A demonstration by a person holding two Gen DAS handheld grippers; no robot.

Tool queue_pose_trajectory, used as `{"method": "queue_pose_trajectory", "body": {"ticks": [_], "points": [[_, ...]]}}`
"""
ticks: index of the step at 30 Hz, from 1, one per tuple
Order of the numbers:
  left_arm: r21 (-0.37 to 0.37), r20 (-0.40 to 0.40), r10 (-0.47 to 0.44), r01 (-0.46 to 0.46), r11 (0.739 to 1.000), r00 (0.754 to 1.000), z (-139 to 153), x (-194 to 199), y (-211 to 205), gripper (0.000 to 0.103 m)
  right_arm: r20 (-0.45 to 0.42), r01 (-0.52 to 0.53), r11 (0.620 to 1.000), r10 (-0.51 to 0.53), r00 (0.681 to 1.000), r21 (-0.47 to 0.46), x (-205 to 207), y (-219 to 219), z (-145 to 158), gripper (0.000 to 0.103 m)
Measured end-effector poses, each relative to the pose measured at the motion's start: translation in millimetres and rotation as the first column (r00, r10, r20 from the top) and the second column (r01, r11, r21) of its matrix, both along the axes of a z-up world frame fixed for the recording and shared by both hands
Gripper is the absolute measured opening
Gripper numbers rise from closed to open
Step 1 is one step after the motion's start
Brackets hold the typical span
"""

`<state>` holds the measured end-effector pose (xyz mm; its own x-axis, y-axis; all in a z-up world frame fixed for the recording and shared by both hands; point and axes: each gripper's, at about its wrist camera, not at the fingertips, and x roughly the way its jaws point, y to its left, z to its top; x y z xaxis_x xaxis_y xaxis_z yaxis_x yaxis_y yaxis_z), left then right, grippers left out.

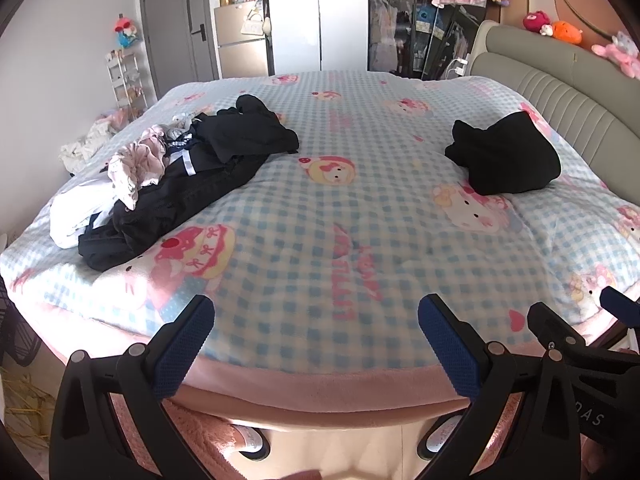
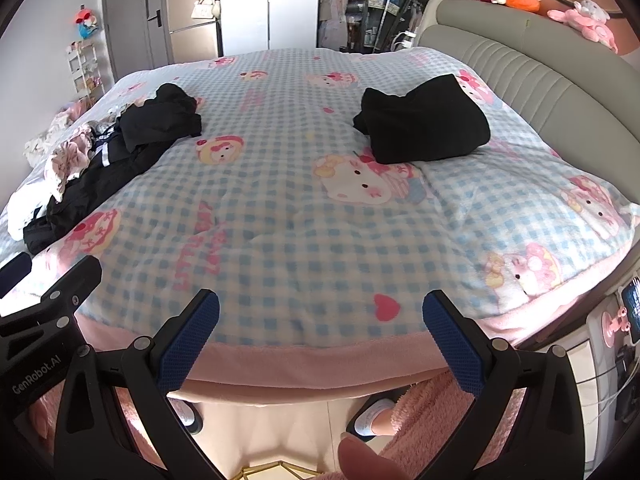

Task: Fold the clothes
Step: 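Move both tools toward the pile of clothes on the bed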

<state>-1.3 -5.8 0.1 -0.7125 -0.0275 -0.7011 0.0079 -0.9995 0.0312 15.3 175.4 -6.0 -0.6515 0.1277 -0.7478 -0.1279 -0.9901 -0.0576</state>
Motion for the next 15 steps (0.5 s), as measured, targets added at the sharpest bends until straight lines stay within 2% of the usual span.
{"method": "queue_pose_trajectory", "body": {"ticks": [7,15], "points": [[0.050,0.001,0.026,-0.026,0.998,1.000,0.3,-3.7,-16.5,0.103,-0.016,-0.123,0.992,0.123,0.992,-0.020,-10.9,-24.2,3.2,0.103],[0.107,0.019,0.073,-0.075,0.991,0.997,-3.3,-9.9,-46.9,0.103,-0.037,-0.262,0.964,0.261,0.965,-0.041,-23.3,-52.0,7.0,0.103]]}}
